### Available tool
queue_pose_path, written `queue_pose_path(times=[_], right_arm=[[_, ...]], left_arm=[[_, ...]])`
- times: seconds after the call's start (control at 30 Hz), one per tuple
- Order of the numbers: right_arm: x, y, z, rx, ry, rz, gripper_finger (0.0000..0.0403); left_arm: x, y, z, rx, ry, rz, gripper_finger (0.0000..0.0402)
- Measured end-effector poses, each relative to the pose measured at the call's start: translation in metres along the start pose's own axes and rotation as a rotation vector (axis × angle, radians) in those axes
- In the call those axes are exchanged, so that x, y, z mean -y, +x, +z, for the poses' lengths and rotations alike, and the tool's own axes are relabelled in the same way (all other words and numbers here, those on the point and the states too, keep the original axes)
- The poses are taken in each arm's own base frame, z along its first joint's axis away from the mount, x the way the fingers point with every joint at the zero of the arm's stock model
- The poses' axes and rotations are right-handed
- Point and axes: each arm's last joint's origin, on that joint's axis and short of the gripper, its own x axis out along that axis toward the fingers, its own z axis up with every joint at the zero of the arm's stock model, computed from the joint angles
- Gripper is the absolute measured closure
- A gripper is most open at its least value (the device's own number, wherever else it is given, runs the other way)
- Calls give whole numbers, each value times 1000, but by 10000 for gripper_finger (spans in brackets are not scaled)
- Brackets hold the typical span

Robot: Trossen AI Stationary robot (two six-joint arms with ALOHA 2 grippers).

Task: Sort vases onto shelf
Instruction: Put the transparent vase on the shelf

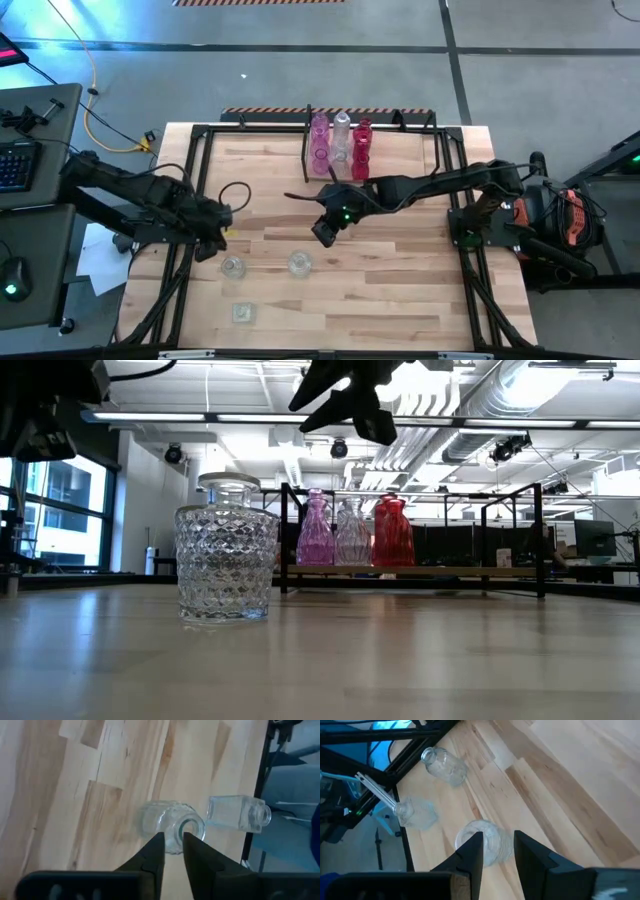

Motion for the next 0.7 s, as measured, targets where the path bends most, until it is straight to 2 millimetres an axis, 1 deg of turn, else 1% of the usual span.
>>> queue_pose_path(times=[0.1, 0.3, 0.4, 0.5, 0.7], right_arm=[[0, 0, 0, 1, -27, -1, 313], [0, 0, -1, -8, -61, 2, 313], [0, 0, -1, -8, -75, 2, 313], [0, 0, -1, -8, -76, 2, 313], [0, 0, -1, -11, -76, 3, 313]], left_arm=[[3, 4, 1, -17, -22, 7, 308], [7, 15, 1, -79, -60, 42, 215], [10, 22, 1, -111, -48, 69, 182], [12, 30, 2, -141, -42, 94, 171], [18, 48, 8, -179, -27, 118, 174]])
